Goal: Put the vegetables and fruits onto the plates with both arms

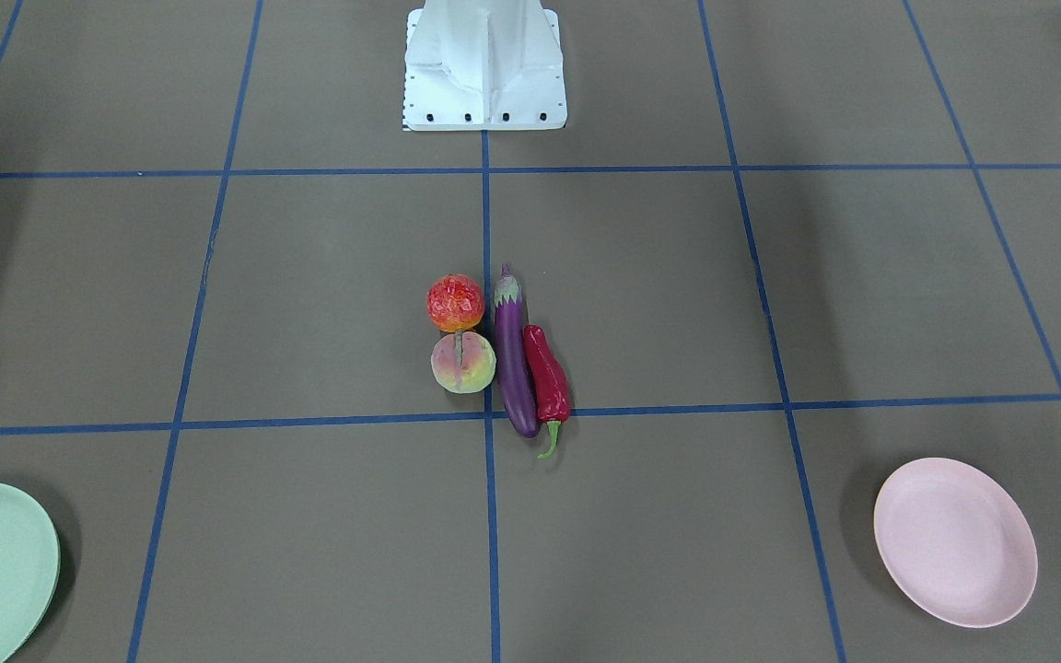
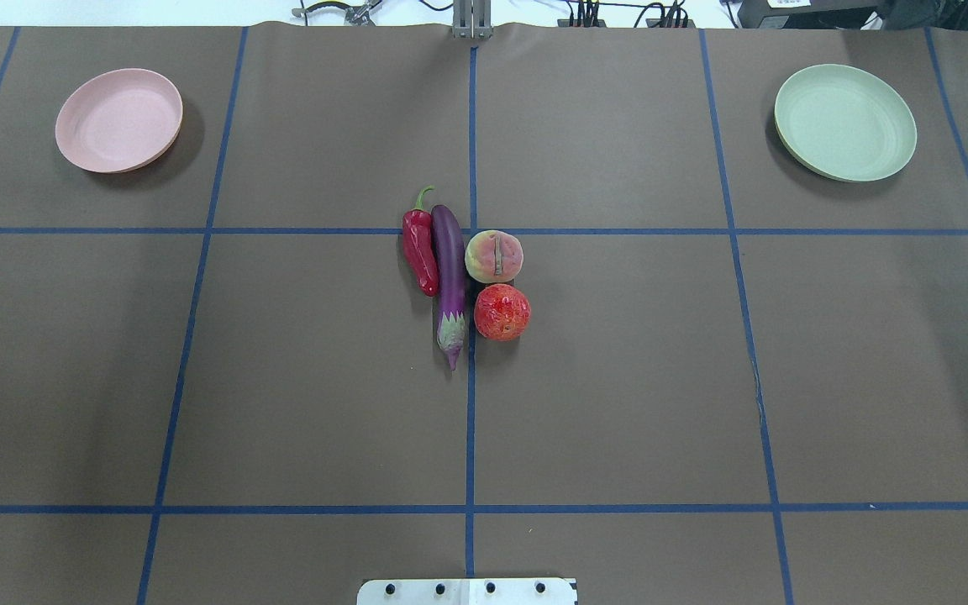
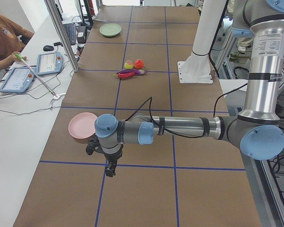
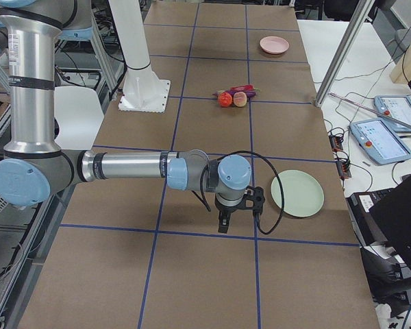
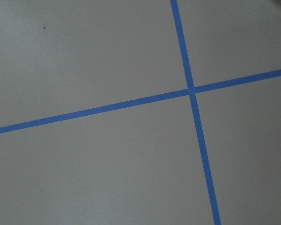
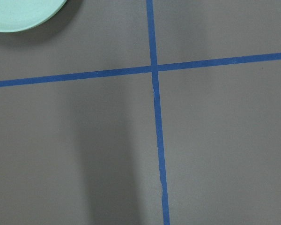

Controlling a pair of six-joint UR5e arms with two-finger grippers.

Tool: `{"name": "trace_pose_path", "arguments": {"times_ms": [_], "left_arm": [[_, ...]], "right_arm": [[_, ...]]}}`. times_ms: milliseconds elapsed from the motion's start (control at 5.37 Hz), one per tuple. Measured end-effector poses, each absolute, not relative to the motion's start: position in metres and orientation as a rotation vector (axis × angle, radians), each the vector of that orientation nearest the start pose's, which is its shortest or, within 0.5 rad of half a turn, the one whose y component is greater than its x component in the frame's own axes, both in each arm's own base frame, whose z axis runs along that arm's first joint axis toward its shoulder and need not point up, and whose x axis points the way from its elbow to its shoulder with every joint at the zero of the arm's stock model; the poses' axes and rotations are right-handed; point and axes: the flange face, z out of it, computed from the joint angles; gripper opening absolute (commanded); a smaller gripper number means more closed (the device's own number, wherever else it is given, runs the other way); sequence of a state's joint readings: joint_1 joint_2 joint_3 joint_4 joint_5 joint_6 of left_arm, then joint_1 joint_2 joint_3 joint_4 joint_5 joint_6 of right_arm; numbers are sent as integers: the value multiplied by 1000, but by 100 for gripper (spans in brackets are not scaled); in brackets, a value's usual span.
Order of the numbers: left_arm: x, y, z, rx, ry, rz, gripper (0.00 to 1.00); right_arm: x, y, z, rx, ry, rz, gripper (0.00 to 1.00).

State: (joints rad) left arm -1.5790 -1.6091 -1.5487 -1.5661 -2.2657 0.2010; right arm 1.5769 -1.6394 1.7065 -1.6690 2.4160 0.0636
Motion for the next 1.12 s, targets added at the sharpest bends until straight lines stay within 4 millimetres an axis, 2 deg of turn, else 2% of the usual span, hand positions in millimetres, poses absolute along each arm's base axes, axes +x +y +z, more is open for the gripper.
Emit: {"name": "trace_pose_path", "arguments": {"times_ms": [186, 372, 559, 745, 931, 1117], "left_arm": [[-73, -512, 651, 91, 689, 193, 100], [-74, -526, 636, 113, 663, 202, 100], [-76, -543, 612, 150, 627, 215, 100], [-75, -552, 587, 195, 614, 231, 100], [-62, -555, 568, 227, 620, 264, 100], [-29, -557, 549, 243, 640, 311, 100]], "right_arm": [[62, -461, 628, -52, -845, 78, 100], [62, -462, 626, -49, -846, 77, 100], [61, -462, 624, -44, -847, 75, 100], [60, -463, 619, -38, -862, 72, 100], [59, -465, 608, -20, -883, 66, 100], [59, -469, 593, 6, -889, 56, 100]]}}
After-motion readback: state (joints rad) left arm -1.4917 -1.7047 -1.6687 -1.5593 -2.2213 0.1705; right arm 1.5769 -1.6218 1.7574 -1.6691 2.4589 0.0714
